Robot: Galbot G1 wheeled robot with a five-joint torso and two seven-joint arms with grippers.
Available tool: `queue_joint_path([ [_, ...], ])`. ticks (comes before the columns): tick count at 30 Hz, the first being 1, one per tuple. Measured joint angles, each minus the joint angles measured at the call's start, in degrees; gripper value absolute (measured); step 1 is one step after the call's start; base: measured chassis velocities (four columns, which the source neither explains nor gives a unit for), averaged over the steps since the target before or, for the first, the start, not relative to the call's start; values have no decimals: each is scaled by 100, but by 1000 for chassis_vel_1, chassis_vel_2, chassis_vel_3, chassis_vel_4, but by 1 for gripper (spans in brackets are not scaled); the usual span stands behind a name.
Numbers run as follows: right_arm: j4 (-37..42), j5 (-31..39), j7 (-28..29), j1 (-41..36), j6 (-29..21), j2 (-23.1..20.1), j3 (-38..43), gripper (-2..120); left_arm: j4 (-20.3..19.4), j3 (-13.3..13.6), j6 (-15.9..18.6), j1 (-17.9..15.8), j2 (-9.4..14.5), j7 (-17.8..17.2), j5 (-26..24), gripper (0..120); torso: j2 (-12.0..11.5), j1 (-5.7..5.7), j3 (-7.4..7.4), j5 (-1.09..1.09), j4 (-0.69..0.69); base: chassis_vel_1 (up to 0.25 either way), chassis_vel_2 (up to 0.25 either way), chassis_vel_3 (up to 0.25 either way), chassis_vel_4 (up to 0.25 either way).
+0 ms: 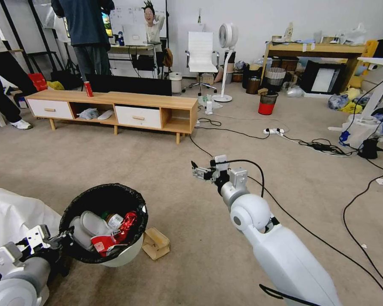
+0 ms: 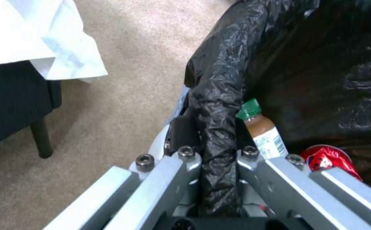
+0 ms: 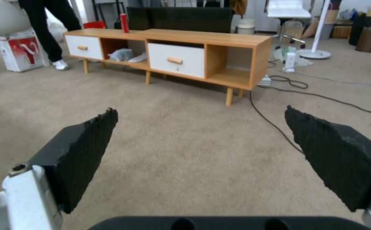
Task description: Pick up the trash bin and place the garbage on the floor into it.
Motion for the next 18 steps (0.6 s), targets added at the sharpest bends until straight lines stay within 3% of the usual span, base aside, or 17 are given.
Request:
queue_joint_path([
  [18,-35,-14,-86,-5,114,11,-9,100,-86,-17,37,11,-11,-7,-122,3,0,0,0,0,0,0,0,0,0],
])
